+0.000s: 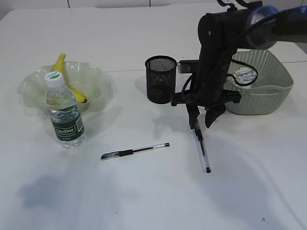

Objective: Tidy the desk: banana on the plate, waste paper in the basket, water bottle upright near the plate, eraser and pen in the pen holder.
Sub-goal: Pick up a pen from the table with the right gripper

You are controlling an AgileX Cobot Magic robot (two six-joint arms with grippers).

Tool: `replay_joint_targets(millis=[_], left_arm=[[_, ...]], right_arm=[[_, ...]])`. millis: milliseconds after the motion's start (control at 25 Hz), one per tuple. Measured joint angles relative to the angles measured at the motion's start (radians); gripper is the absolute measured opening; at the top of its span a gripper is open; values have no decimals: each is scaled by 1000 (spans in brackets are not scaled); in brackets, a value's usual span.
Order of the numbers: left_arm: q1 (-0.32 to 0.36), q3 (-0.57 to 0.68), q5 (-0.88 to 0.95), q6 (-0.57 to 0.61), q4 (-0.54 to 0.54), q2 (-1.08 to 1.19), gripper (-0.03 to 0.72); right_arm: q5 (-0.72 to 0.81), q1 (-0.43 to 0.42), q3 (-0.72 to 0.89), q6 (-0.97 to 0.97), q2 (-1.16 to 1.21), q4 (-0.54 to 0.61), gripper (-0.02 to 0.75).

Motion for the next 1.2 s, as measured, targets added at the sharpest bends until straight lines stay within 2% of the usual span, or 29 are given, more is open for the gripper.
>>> replay_joint_targets(millis=[1000,1080,1200], left_arm=[[0,0,-15,0,0,0,488],[0,0,-21,0,0,0,488],[0,0,-30,0,0,0,488]], right_arm=[[-45,0,-11,0,76,7,317],[-45,0,-11,0,76,7,285],[-37,0,-11,0,76,12,190]])
